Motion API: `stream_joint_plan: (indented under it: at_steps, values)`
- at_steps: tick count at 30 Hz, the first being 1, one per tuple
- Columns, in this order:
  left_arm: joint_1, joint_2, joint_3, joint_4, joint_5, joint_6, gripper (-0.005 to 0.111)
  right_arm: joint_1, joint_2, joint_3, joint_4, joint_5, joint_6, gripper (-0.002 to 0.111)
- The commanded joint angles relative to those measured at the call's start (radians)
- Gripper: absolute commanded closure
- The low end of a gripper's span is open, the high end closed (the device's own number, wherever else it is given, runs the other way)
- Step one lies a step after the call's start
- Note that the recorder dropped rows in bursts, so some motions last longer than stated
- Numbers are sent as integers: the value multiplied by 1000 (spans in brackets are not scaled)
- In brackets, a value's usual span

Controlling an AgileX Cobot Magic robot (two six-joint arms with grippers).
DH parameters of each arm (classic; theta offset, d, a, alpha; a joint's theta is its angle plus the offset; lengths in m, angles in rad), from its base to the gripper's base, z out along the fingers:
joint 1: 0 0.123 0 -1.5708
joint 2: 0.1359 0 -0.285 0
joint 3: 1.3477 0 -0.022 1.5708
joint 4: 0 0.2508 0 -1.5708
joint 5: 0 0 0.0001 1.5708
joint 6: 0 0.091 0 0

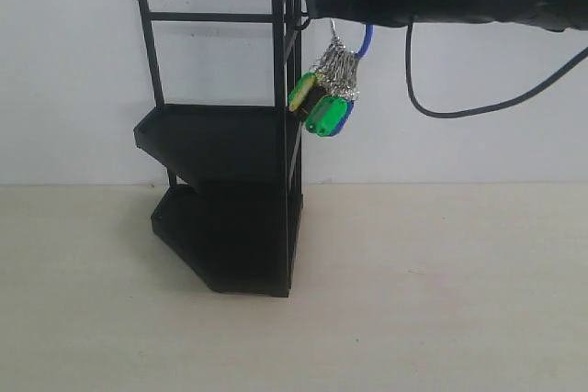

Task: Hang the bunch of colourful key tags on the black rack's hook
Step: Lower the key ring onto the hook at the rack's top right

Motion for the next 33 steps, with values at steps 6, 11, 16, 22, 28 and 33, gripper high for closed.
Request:
stream_joint_plan:
  at_steps: [6,11,16,22,28,33]
  values:
    - [-1,4,-2,0,-3,-6,102,62,30,-11,-5,-86,-21,108]
    - [-1,4,-2,0,-3,-6,102,78,32,-11,-5,-79,-29,108]
    - [-1,4,-2,0,-3,-6,102,78,32,-11,-5,-51,-29,108]
    - [-1,4,-2,0,-3,-6,102,78,32,-11,-5,-40,-29,108]
    - [-1,4,-2,0,-3,-6,102,78,32,-11,-5,-38,-29,107]
    - [-1,4,-2,0,-3,-6,102,78,32,-11,-5,-32,-29,77]
